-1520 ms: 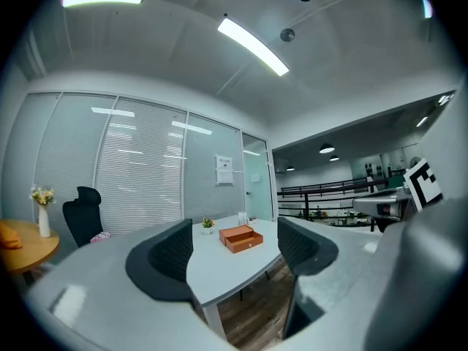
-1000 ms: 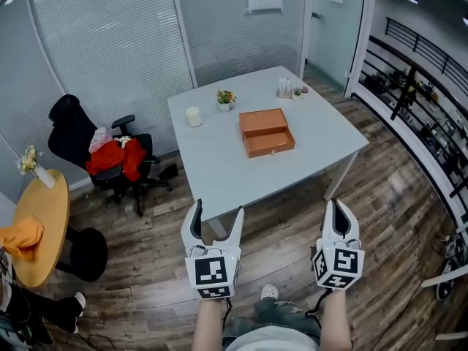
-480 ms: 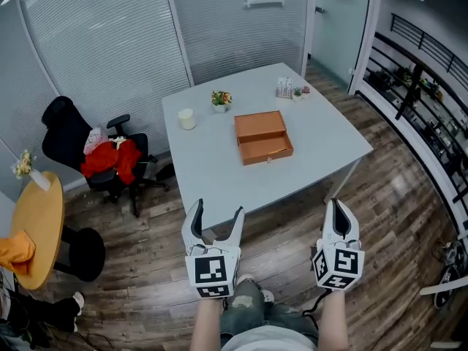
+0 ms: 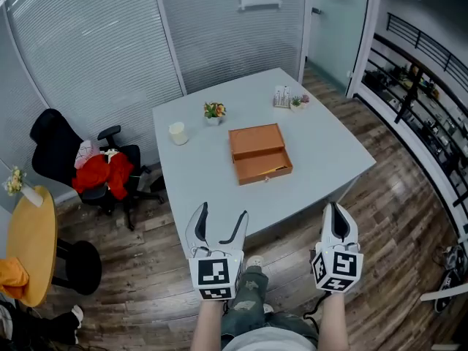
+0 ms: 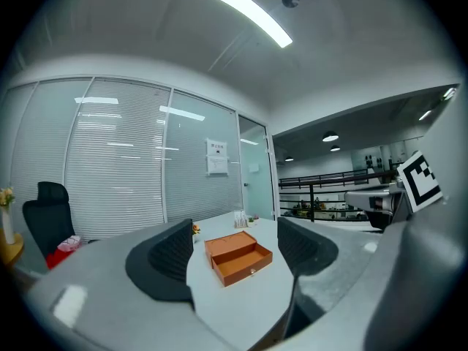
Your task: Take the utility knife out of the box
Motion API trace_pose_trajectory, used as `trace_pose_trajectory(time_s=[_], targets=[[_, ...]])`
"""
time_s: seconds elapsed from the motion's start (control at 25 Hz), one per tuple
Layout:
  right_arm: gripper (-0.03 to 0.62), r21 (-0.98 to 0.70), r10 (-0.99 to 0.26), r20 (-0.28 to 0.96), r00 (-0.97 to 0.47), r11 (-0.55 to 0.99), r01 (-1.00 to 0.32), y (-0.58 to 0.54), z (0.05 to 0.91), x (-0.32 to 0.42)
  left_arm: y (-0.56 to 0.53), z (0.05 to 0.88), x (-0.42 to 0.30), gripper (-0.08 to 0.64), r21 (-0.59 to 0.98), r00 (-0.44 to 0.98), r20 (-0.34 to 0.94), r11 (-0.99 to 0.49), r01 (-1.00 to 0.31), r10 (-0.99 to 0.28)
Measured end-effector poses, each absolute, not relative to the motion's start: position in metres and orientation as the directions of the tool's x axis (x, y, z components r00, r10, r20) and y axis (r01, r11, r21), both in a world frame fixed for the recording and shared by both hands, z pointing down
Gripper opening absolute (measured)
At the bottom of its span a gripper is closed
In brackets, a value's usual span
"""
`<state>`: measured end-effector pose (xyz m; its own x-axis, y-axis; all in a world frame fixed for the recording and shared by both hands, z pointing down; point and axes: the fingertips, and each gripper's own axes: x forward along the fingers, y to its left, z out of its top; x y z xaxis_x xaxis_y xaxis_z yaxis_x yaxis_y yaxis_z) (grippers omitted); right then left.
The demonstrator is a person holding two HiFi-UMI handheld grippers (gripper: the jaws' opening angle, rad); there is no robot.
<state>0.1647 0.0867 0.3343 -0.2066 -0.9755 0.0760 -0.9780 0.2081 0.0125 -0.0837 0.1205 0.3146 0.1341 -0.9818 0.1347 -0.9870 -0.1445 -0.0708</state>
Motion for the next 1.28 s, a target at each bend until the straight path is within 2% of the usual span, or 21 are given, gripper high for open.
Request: trace_pose_trajectory(time_s=[0.64, 1.28], targets=[[0.029, 0.032, -0.985, 0.093, -0.144, 0.148, -0.989, -0.078, 0.33, 0.135, -0.059, 0.32, -0.108, 0.351, -0.043, 0.224, 0.171, -0.235, -0.971, -0.959], [0.031, 0.05, -0.974, 0.171, -0.148, 0.158, -0.986, -0.16, 0.359, 0.106, -0.142, 0.369, -0.129, 0.35, -0.007, 0.273, 0.272, -0.285, -0.958, -0.923]])
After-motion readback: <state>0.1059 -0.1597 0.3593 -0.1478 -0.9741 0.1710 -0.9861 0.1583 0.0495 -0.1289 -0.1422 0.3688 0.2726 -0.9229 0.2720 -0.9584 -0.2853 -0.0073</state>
